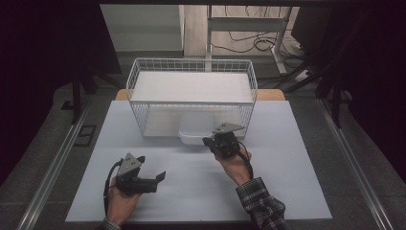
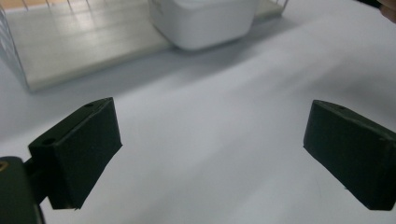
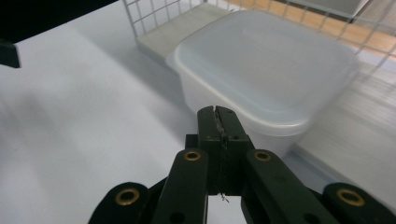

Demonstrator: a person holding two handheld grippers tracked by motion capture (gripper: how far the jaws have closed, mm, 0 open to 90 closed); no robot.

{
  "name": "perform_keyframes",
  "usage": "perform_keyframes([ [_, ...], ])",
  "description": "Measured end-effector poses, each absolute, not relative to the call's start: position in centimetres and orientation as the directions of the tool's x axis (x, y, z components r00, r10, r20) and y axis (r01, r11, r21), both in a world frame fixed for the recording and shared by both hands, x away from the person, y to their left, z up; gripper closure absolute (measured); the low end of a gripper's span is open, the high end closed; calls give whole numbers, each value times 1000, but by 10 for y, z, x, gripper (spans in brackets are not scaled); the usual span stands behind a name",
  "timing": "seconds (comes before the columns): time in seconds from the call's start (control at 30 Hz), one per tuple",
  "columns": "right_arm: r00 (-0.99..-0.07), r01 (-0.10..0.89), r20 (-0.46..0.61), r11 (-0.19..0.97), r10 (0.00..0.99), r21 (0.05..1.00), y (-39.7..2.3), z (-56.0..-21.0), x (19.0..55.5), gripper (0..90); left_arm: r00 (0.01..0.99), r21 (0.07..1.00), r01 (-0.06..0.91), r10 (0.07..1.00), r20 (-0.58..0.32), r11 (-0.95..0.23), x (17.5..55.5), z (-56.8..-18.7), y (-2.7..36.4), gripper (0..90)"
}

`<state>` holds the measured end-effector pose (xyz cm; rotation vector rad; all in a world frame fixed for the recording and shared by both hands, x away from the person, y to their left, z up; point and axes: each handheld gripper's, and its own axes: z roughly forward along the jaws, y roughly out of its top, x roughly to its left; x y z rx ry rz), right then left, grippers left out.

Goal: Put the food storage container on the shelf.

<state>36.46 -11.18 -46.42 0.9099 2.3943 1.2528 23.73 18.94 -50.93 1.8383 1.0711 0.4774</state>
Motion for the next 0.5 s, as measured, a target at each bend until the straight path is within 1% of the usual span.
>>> perform_keyframes([
  [0.1, -766, 397, 34, 430, 642, 811, -108, -469, 364, 888, 547, 858, 473, 830, -110, -199, 227, -513, 192, 26],
  [0.13, -768, 402, 37, 436, 639, 805, -103, -474, 365, 888, 553, 857, 465, 829, -86, -221, 219, -516, 194, 19],
  [0.17, -769, 404, 37, 442, 638, 801, -101, -476, 365, 888, 553, 857, 465, 829, -86, -221, 219, -516, 194, 18],
  [0.2, -769, 408, 37, 445, 638, 797, -99, -478, 366, 888, 554, 862, 448, 830, -59, -238, 212, -517, 195, 17],
  [0.33, -770, 411, 31, 459, 637, 788, -94, -484, 370, 888, 567, 870, 425, 822, -41, -250, 204, -518, 197, 11],
  [0.5, -765, 421, 26, 469, 643, 777, -88, -489, 376, 888, 568, 866, 419, 823, -17, -272, 199, -520, 198, 8],
])
